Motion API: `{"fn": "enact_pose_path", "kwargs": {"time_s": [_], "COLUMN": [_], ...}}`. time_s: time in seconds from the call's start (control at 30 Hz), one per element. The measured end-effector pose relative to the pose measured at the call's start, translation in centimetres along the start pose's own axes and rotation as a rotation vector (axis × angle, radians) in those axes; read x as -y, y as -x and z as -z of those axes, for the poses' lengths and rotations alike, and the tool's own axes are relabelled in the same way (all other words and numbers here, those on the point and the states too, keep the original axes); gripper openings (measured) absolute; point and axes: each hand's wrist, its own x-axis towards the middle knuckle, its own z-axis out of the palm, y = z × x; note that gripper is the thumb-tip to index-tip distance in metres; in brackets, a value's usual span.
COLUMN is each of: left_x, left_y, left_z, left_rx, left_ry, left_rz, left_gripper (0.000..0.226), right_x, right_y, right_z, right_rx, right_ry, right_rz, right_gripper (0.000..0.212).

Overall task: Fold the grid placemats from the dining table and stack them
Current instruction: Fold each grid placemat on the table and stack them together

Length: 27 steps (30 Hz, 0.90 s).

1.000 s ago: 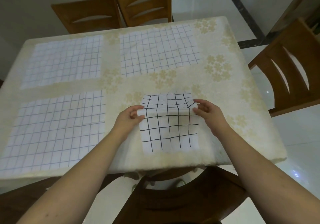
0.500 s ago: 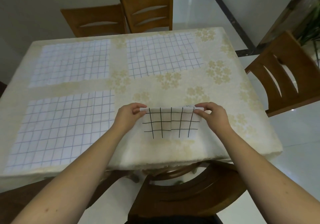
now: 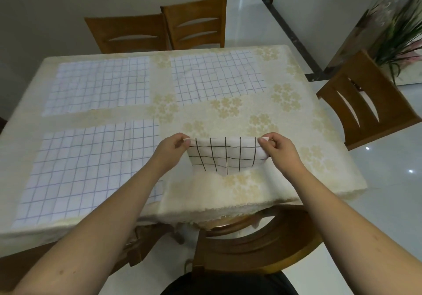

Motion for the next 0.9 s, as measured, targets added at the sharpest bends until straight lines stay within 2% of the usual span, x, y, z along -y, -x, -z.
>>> {"fn": "enact_pose_path", "kwargs": {"time_s": [0.27, 0.47, 0.67, 0.77, 0.9], "left_x": [0.8, 2.2, 3.3, 3.4, 5.1], "left_y": [0.3, -1.0, -4.7, -6.8, -8.3], "left_z": [-0.1, -2.4, -5.2, -6.3, -7.9], "left_rx": [0.019, 0.056, 0.064, 0.059, -0.002], "left_ry": [0.117, -0.012, -0.029, 0.074, 0.361], "left_rz": [0.024, 0.132, 0.251, 0.362, 0.519], "left_gripper": [0.024, 0.03, 0.028, 0.037, 0.021], "right_x": [-1.7, -5.0, -8.8, -9.7, -10.1], "right_y": [2.8, 2.6, -0.1, -2.1, -4.9], "right_z": [-1.3, -2.7, -3.2, -3.1, -2.9], "right_rx": [-0.091, -0.088, -0.077, -0.062, -0.082], "right_ry": [-0.115, -0.076, -0.073, -0.023, 0.092], "right_rz": [-0.073, -0.22, -0.355, -0.362, -0.337], "right_gripper": [0.016, 0.019, 0.021, 0.021, 0.023]}}
